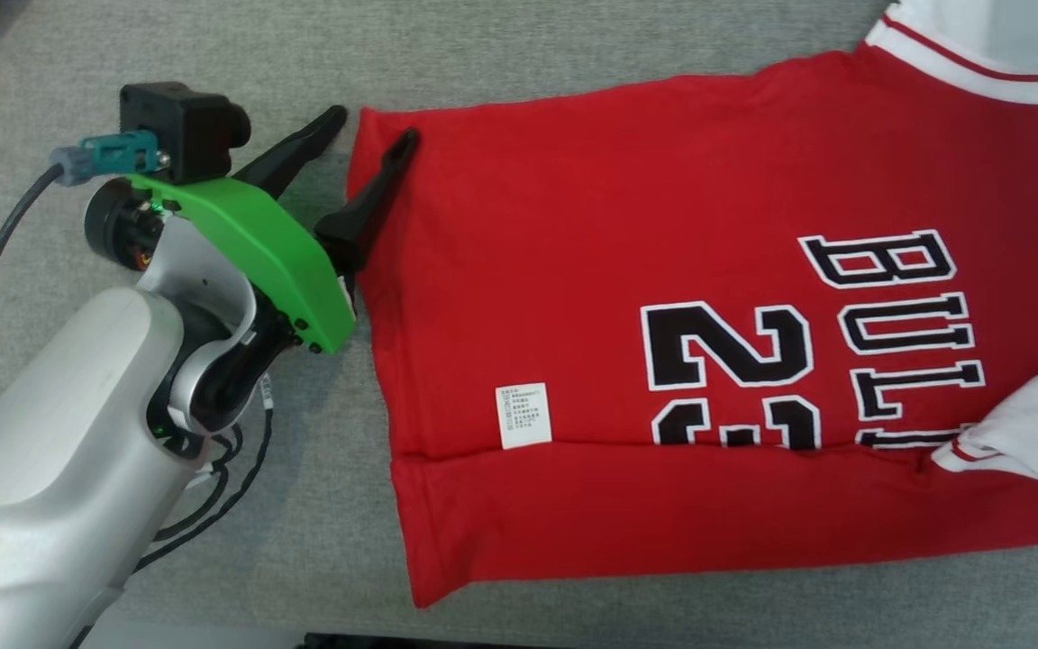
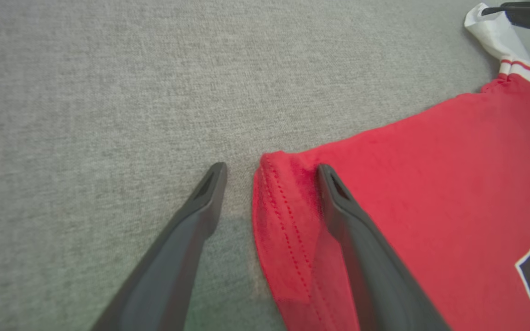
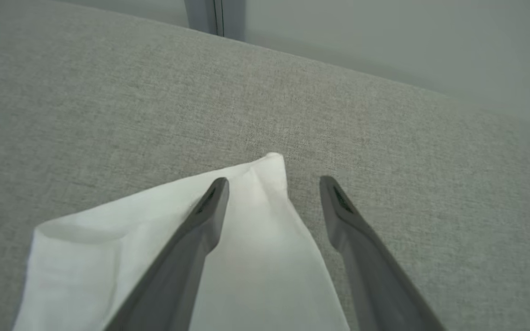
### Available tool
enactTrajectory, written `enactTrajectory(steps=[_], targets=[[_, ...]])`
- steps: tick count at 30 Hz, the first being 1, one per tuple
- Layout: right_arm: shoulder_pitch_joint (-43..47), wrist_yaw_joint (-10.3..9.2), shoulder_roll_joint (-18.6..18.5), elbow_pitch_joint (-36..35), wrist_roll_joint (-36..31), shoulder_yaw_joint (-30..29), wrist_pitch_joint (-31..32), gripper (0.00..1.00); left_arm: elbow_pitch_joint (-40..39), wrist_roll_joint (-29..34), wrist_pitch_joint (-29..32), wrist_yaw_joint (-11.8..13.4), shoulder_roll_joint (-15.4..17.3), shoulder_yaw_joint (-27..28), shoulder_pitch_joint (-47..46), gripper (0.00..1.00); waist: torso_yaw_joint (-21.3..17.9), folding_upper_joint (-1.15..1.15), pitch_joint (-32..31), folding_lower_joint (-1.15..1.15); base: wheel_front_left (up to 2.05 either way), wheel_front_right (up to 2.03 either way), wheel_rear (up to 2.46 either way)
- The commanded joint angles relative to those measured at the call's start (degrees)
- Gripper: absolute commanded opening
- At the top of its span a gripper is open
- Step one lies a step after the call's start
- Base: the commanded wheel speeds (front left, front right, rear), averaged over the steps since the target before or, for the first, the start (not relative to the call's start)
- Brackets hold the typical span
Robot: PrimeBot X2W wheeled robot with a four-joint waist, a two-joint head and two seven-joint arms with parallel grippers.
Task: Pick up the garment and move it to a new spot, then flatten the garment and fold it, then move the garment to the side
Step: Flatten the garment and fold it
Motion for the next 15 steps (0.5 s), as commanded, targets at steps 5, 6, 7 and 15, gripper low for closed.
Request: enactTrajectory(steps=[5, 6, 7, 15], targets=[[-1.22, -0.05, 0.48, 5.47, -0.92, -0.39, -0.04, 1.0, 2.72, 0.47, 1.25, -1.36, -1.49, -1.4, -2.22, 1.0, 3.2, 0.0, 2.33, -0.01, 0.0, 0.0, 0.0], [-0.99, -0.03, 0.65, 6.38, -0.67, -0.35, 0.21, 1.0, 3.03, 0.53, 1.61, -1.55, -1.54, -1.62, -2.46, 1.0, 3.06, 0.0, 2.23, -0.01, 0.0, 0.0, 0.0], [-0.85, -0.03, 0.73, 6.79, -0.54, -0.25, 0.29, 1.0, 3.2, 0.52, 1.79, -1.68, -1.56, -1.68, -2.56, 1.0, 2.96, 0.0, 2.2, -0.01, 0.0, 0.0, 0.0], [-0.81, -0.03, 1.34, 8.65, 1.91, 0.93, 1.46, 0.36, 3.3, -0.25, 3.56, -3.11, -1.17, -2.85, -2.95, 0.75, 1.74, 0.0, 2.19, -0.01, 0.0, 0.0, 0.0]])
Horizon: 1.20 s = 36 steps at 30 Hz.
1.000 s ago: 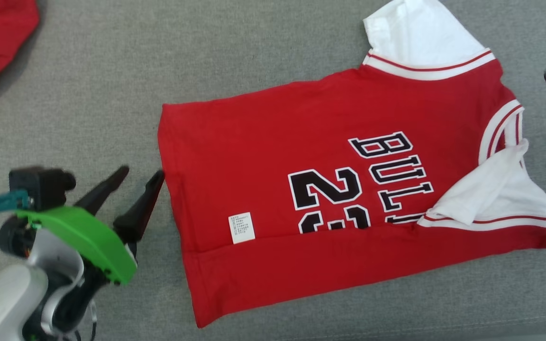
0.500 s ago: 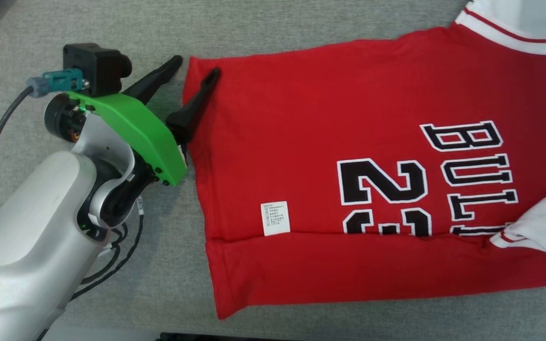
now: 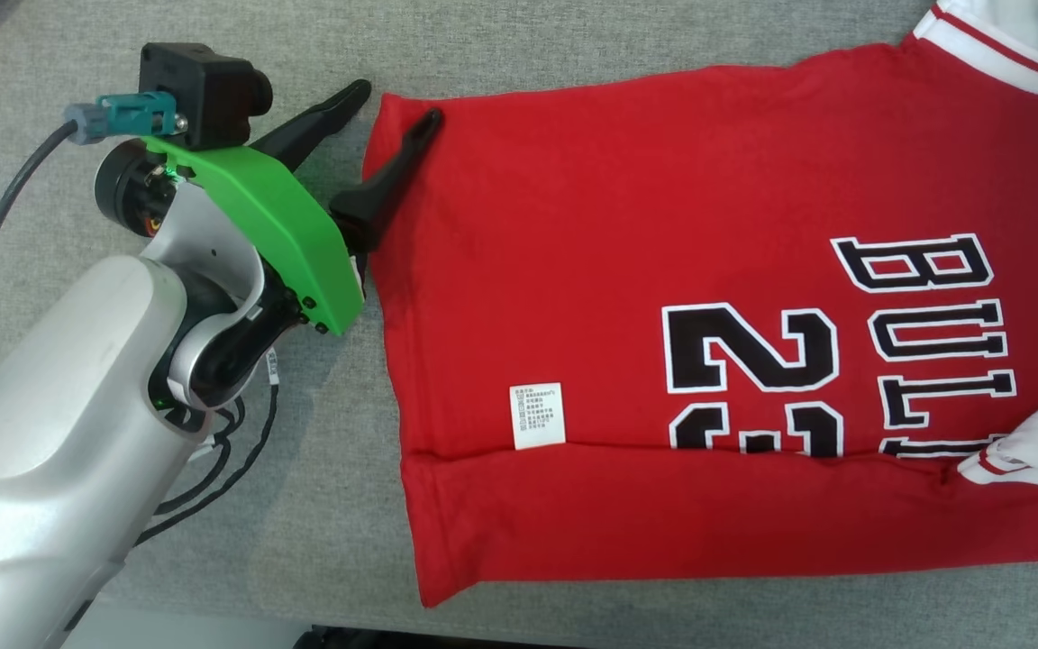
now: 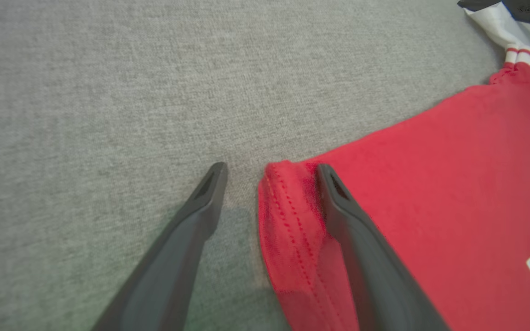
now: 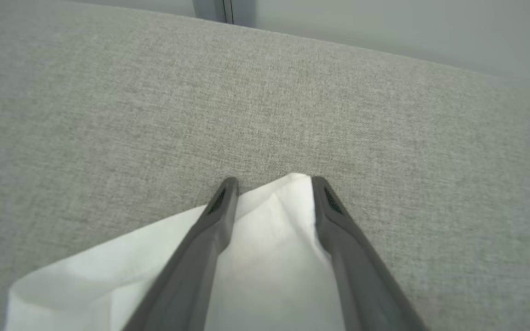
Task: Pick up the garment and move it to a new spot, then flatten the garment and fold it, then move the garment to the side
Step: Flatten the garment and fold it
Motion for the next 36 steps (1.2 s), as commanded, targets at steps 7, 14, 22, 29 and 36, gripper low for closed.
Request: enactTrajectory(steps=[7, 14, 22, 29, 36], targets=[[1.54, -0.03, 0.98, 1.0, 2.67, -1.02, -4.36, 0.0, 0.55, -0.69, 1.56, -0.67, 1.89, -1.15, 2.19, 0.0, -1.4, 0.0, -1.96, 0.0, 0.0, 0.0, 0.0], [1.39, -0.02, 1.84, 0.68, 4.88, -3.26, -10.24, 0.0, -2.04, -1.25, -1.43, 1.22, 4.08, 1.83, 3.73, 0.0, -3.59, 0.0, -6.25, 0.0, 0.0, 0.0, 0.0], [14.25, -0.02, -0.28, -7.51, 13.01, -4.37, -13.91, 0.0, -10.02, -1.84, -4.95, 4.58, 6.93, 2.94, 12.31, 0.0, -7.56, 0.0, -14.12, 0.0, 0.0, 0.0, 0.0], [33.23, -0.01, 0.41, -20.39, 18.63, -9.39, -13.95, 0.0, -17.65, -1.51, -7.92, 8.79, 9.13, 2.1, 22.61, 0.0, -9.86, 0.0, -20.1, 0.0, 0.0, 0.0, 0.0], [47.61, -0.01, 5.56, -28.93, 20.52, -13.84, -13.1, 0.0, -21.47, -2.03, -11.27, 12.59, 10.43, 1.28, 32.19, 0.0, -11.87, 0.0, -22.4, 0.0, 0.0, 0.0, 0.0]])
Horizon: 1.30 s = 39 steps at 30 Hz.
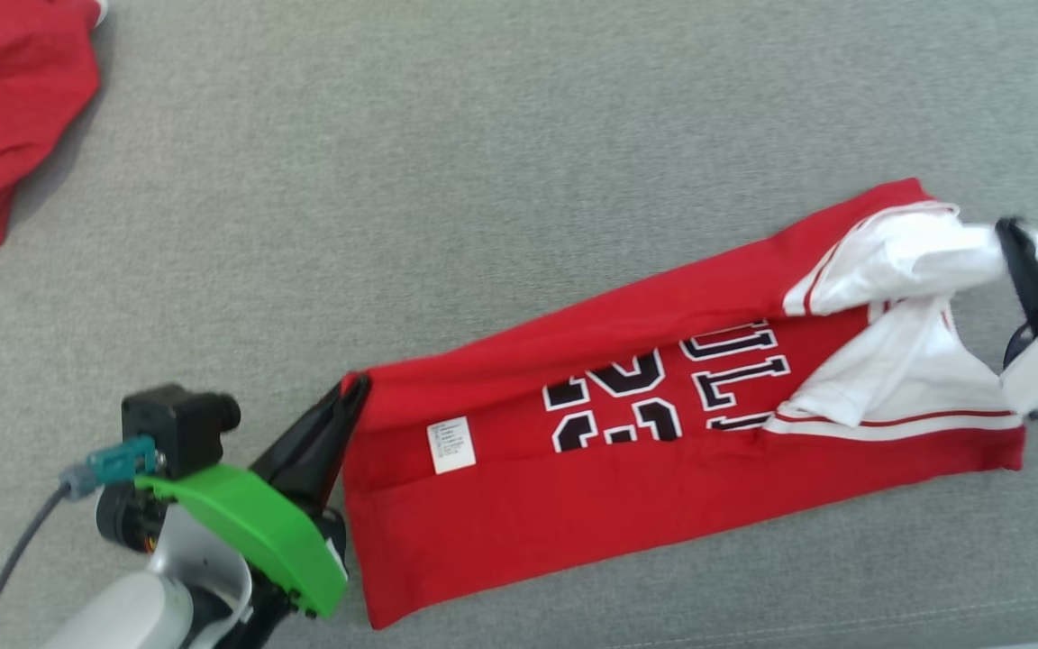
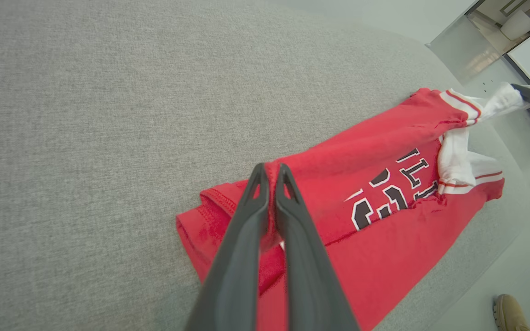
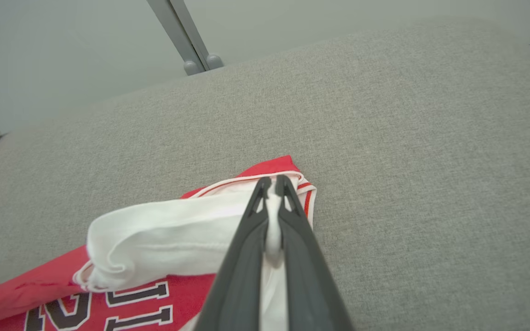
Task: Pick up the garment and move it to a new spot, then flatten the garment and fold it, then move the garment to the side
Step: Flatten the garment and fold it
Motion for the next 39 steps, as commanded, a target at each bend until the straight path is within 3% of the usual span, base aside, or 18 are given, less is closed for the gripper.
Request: enactTrajectory(steps=[1, 4, 6, 7, 8, 9, 18, 21, 23, 28, 34, 35, 36, 39], targets=[[1.82, -0.06, 1.11, -0.61, 0.24, -0.36, -0.08, 0.0, -0.05, -0.37, -0.83, 0.56, 0.33, -0.04, 1.83, 0.0, -2.22, 0.0, -1.97, 0.0, 0.0, 0.0, 0.0], [3.94, -0.06, 2.59, -0.36, -0.41, -0.79, -0.34, 0.0, 0.41, -0.43, -2.05, 1.34, -0.12, -0.31, 3.95, 0.0, -2.75, 0.0, -2.11, 0.0, 0.0, 0.0, 0.0], [4.56, -0.06, 3.7, 0.96, -1.19, -0.52, -0.77, 0.0, 1.06, 0.15, -2.95, 2.04, -0.56, -0.44, 4.9, 0.38, -3.05, 0.0, -2.01, 0.0, 0.0, 0.0, 0.0], [4.77, -0.06, 4.46, 1.9, -1.53, -0.1, -0.69, 0.05, 1.6, 0.14, -3.15, 2.2, -0.76, -0.73, 5.64, 1.0, -3.23, 0.0, -2.01, 0.0, 0.0, 0.0, 0.0], [5.05, -0.05, 4.41, 2.35, -2.04, 0.78, -0.53, 0.43, 2.14, 0.3, -3.33, 2.47, -0.83, -0.94, 6.05, 1.0, -3.32, 0.0, -2.01, 0.0, 0.0, 0.0, 0.0], [5.41, -0.04, 4.07, 3.26, -2.99, 1.29, -0.37, 1.0, 2.83, 1.09, -3.83, 2.62, -0.77, -1.15, 6.24, 1.0, -3.38, 0.0, -1.97, 0.0, 0.0, 0.0, 0.0], [2.82, -0.05, 2.87, 6.74, -5.66, 1.45, -0.7, 1.0, 6.11, 8.24, -17.25, 5.54, -4.04, 0.85, 10.33, 1.0, -3.39, 0.0, -2.61, 0.0, 0.0, 0.0, 0.0], [0.79, -0.05, 1.97, 9.46, -7.0, 2.05, 1.29, 1.0, 6.81, 12.75, -18.91, 6.42, -6.74, 3.72, 12.33, 1.0, -2.98, 0.0, -2.93, 0.0, 0.0, 0.0, 0.0], [-0.95, -0.05, 1.46, 12.11, -8.04, 2.38, 2.56, 1.0, 5.92, 16.16, -19.06, 6.65, -10.33, 7.94, 13.17, 1.0, -2.45, 0.0, -3.05, 0.0, 0.0, 0.0, 0.0], [-4.95, -0.05, 1.67, 20.63, -10.45, 3.2, 5.42, 1.0, 6.59, 25.3, -18.95, 2.86, -18.4, 16.84, 17.01, 1.0, -0.51, 0.0, -3.46, 0.0, 0.0, 0.0, 0.0], [-6.6, -0.05, 2.53, 29.95, -10.85, 2.5, 5.6, 1.0, 10.15, 32.76, -18.96, -5.19, -26.19, 24.99, 20.33, 1.0, 2.51, 0.0, -4.57, 0.0, 0.0, 0.0, 0.0], [-6.73, -0.05, 2.79, 30.97, -10.66, 1.94, 5.21, 0.71, 10.69, 33.43, -18.91, -6.27, -27.09, 25.98, 20.66, 1.0, 2.85, 0.0, -4.75, 0.0, 0.0, 0.0, 0.0], [-6.84, -0.03, 3.1, 31.95, -9.8, 2.05, 4.88, 0.0, 11.33, 34.49, -18.91, -7.62, -28.07, 27.22, 20.89, 1.0, 3.16, 0.0, -4.98, 0.0, 0.0, 0.0, 0.0], [-7.45, -0.04, 2.85, 33.43, -7.77, 1.28, 3.19, 0.0, 12.58, 36.48, -18.92, -10.56, -30.32, 30.36, 21.87, 1.0, 3.41, 0.0, -5.49, 0.0, 0.0, 0.0, 0.0]])
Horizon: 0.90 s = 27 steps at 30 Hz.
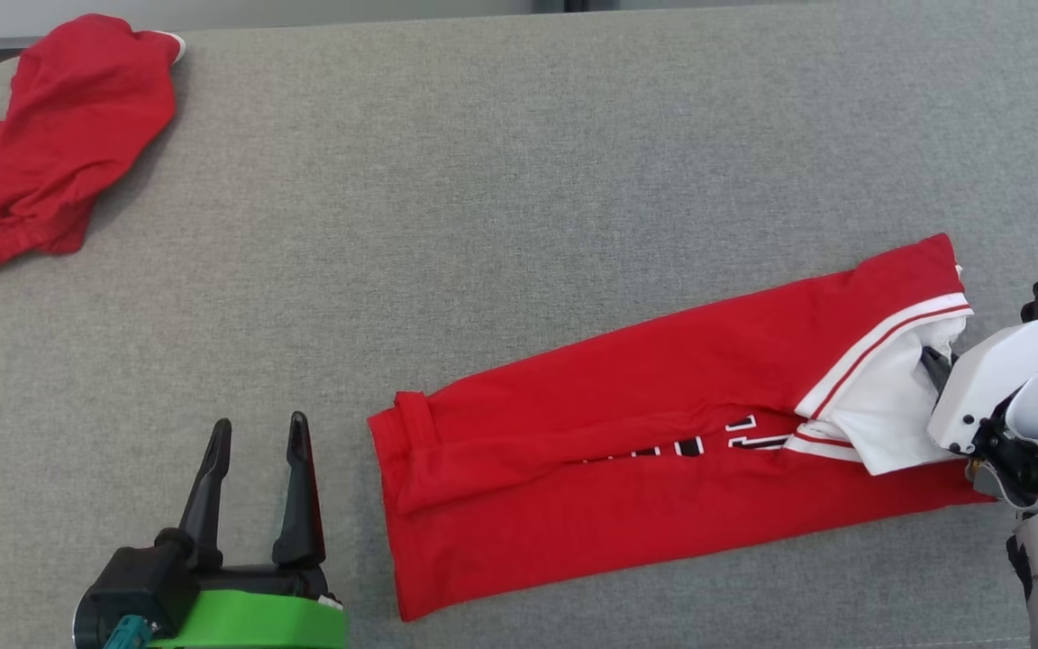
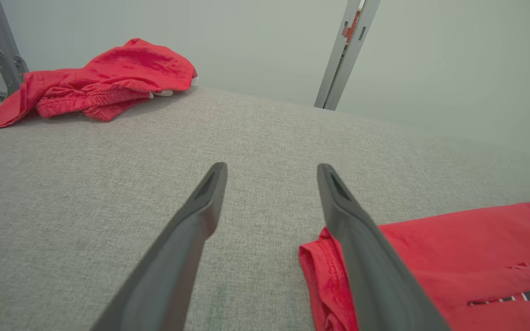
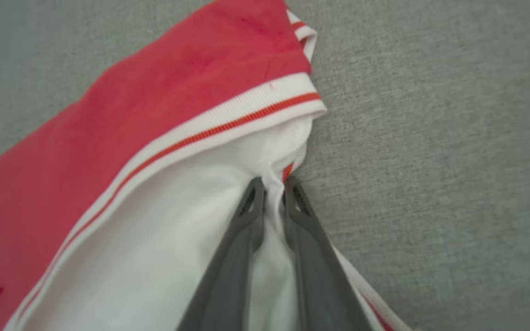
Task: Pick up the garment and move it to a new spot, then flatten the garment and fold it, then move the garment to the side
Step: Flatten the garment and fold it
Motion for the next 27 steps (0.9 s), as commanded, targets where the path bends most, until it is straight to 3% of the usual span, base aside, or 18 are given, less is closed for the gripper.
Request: enactTrajectory(steps=[1, 7, 15, 20, 27], targets=[[-0.19, -0.04, -0.38, 1.4, 0.58, -0.49, -0.88, 0.0, 0.52, 1.02, -0.01, -1.31, -0.73, 1.45, 1.11, 1.0, 0.46, 0.0, -0.88, 0.0, 0.0, 0.0, 0.0], [-2.61, -0.06, -5.14, 1.73, 0.75, -6.4, -4.43, 0.0, 2.23, 3.46, -0.01, -5.35, -3.1, 5.43, 2.44, 1.0, -0.18, 0.0, -2.23, 0.0, 0.0, 0.0, 0.0], [-4.6, -0.03, -13.05, -3.99, 0.41, -13.9, -2.03, 0.0, 3.98, 3.23, -0.01, -7.27, -3.76, 6.75, 3.31, 1.0, 0.04, 0.0, -4.61, 0.0, 0.0, 0.0, 0.0], [-1.93, -0.03, -13.65, -14.83, 4.75, -8.03, 3.92, 0.0, 4.24, 2.03, -0.01, -6.73, -3.75, 6.68, 3.37, 1.0, -0.11, 0.0, -5.43, 0.0, 0.0, 0.0, 0.0], [4.8, -0.04, -7.89, -30.19, 9.48, 3.07, 10.56, 0.0, 4.0, 1.09, -0.01, -6.17, -3.75, 6.36, 2.91, 1.0, -0.67, 0.0, -4.81, 0.0, 0.0, 0.0, 0.0]])
